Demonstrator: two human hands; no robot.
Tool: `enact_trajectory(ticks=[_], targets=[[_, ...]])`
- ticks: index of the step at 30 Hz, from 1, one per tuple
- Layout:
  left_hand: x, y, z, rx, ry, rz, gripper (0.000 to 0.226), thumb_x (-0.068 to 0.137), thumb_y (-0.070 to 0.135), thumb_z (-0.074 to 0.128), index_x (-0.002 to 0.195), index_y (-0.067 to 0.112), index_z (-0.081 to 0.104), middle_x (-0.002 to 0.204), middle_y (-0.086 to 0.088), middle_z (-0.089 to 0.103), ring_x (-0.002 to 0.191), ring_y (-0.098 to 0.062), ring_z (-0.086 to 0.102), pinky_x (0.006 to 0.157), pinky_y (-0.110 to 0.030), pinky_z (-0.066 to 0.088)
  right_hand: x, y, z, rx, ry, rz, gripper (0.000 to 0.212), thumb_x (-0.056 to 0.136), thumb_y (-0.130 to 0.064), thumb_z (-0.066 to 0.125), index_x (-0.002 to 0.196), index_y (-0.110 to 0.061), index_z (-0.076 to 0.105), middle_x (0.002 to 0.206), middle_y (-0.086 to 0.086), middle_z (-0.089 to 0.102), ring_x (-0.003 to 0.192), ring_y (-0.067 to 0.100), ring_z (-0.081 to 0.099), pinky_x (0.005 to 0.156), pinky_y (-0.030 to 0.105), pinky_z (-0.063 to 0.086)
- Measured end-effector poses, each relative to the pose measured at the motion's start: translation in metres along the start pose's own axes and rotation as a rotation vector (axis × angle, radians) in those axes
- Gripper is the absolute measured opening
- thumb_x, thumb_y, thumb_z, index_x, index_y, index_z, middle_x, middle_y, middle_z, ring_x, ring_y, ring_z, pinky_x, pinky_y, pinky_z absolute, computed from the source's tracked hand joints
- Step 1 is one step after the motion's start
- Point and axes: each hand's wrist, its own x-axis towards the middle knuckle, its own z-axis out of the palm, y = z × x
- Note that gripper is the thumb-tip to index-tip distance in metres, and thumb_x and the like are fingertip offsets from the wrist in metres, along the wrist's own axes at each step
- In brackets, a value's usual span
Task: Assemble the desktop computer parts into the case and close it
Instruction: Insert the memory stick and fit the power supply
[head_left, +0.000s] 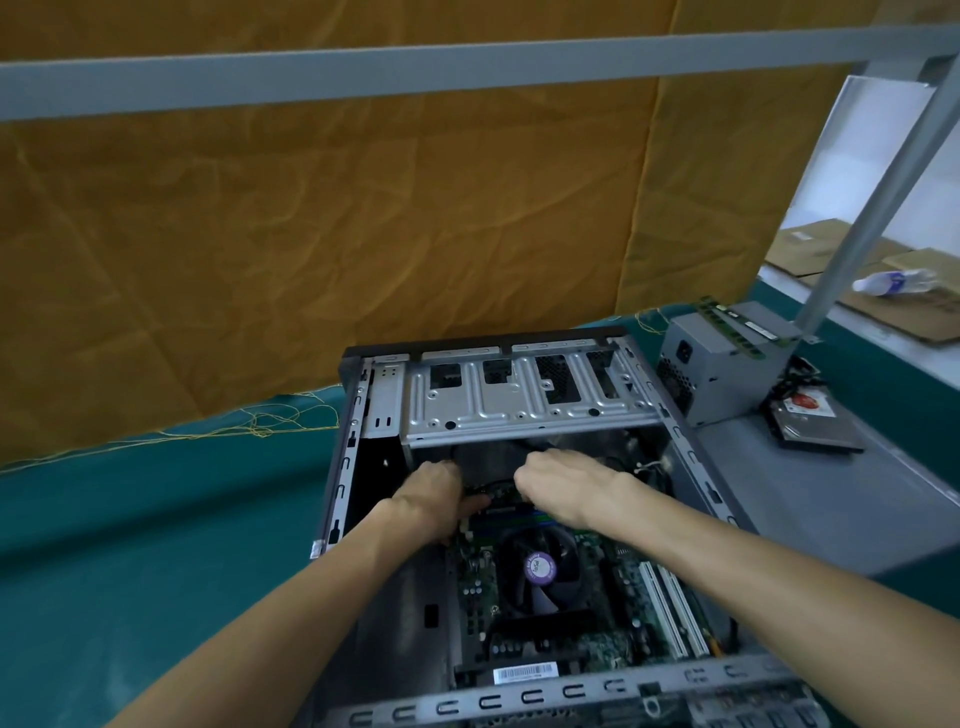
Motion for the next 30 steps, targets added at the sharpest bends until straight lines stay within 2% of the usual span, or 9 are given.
enact_trajectory(ticks=[2,4,6,8,10,15,18,22,30], targets=[[0.0,-0.001,0.001,-0.071,-0.04,-0.019,0.045,0.102,0.048,0.053,0.088,0.006,0.057,0.098,-0.018,0.074,0.093,-0.029,0.073,0.086,-0.038,0.058,-0.003,0.009,0.005,0.159,0.006,0.046,0.019,0.094,-0.005,0.062,0.076,-0.006,0.058,0.074,0.009,0.053,0.081,0.035,0.062,0.064,0.037,0.04],[-0.001,-0.001,0.002,-0.115,-0.071,-0.041,0.043,0.104,0.047,0.051,0.087,0.007,0.055,0.083,-0.013,0.069,0.087,-0.03,0.075,0.077,-0.035,0.061,-0.009,0.019,0.007,0.368,-0.031,0.123,0.022,0.097,-0.029,0.066,0.092,-0.008,0.071,0.09,0.008,0.069,0.085,0.03,0.068,0.072,0.039,0.053],[-0.002,0.0,0.002,-0.107,-0.093,-0.037,0.044,0.105,0.048,0.046,0.091,0.007,0.054,0.082,-0.011,0.065,0.087,-0.031,0.075,0.074,-0.035,0.061,-0.009,0.029,0.008,0.477,-0.033,0.244,0.037,0.097,-0.044,0.065,0.085,-0.009,0.067,0.086,0.006,0.069,0.076,0.024,0.067,0.066,0.037,0.053],[-0.002,0.001,0.001,-0.13,-0.117,-0.042,0.05,0.105,0.053,0.044,0.095,0.005,0.057,0.087,-0.015,0.069,0.085,-0.03,0.075,0.077,-0.038,0.062,-0.007,0.036,0.008,0.454,-0.037,0.36,0.047,0.098,-0.051,0.06,0.073,-0.012,0.054,0.077,0.002,0.058,0.064,0.017,0.055,0.053,0.033,0.038],[-0.002,0.001,0.0,-0.127,-0.116,-0.042,0.056,0.102,0.059,0.045,0.092,0.006,0.061,0.084,-0.014,0.07,0.08,-0.028,0.074,0.079,-0.039,0.062,-0.006,0.041,0.008,0.435,-0.09,0.441,0.049,0.097,-0.057,0.059,0.073,-0.015,0.049,0.078,0.0,0.055,0.063,0.013,0.05,0.053,0.03,0.033],[-0.003,0.001,-0.002,-0.067,-0.069,-0.047,0.065,0.098,0.062,0.052,0.102,-0.001,0.068,0.102,-0.018,0.071,0.094,-0.03,0.072,0.084,-0.039,0.06,-0.004,0.05,0.008,0.594,-0.227,0.597,0.052,0.089,-0.059,0.07,0.092,-0.009,0.055,0.062,0.001,0.064,0.048,0.013,0.055,0.052,0.025,0.046],[-0.004,0.003,-0.001,-0.169,-0.11,-0.085,0.064,0.097,0.058,0.056,0.107,-0.004,0.065,0.105,-0.021,0.072,0.09,-0.033,0.075,0.079,-0.043,0.062,0.0,0.052,0.011,0.571,-0.233,0.607,0.051,0.088,-0.059,0.071,0.089,-0.01,0.056,0.067,0.001,0.065,0.057,0.015,0.057,0.066,0.028,0.05],[-0.003,0.004,-0.002,-0.274,-0.159,-0.134,0.063,0.096,0.055,0.06,0.107,-0.007,0.064,0.098,-0.023,0.074,0.084,-0.034,0.076,0.075,-0.046,0.064,0.006,0.051,0.014,0.572,-0.309,0.638,0.055,0.091,-0.061,0.065,0.083,-0.008,0.053,0.066,0.0,0.062,0.053,0.013,0.052,0.074,0.029,0.05],[-0.002,0.004,-0.004,-0.343,-0.226,-0.176,0.075,0.094,0.066,0.055,0.111,-0.007,0.065,0.099,-0.02,0.076,0.085,-0.034,0.076,0.076,-0.043,0.064,0.012,0.054,0.021,0.635,-0.365,0.669,0.055,0.089,-0.063,0.065,0.083,-0.01,0.052,0.064,-0.002,0.058,0.05,0.013,0.049,0.064,0.027,0.049]])
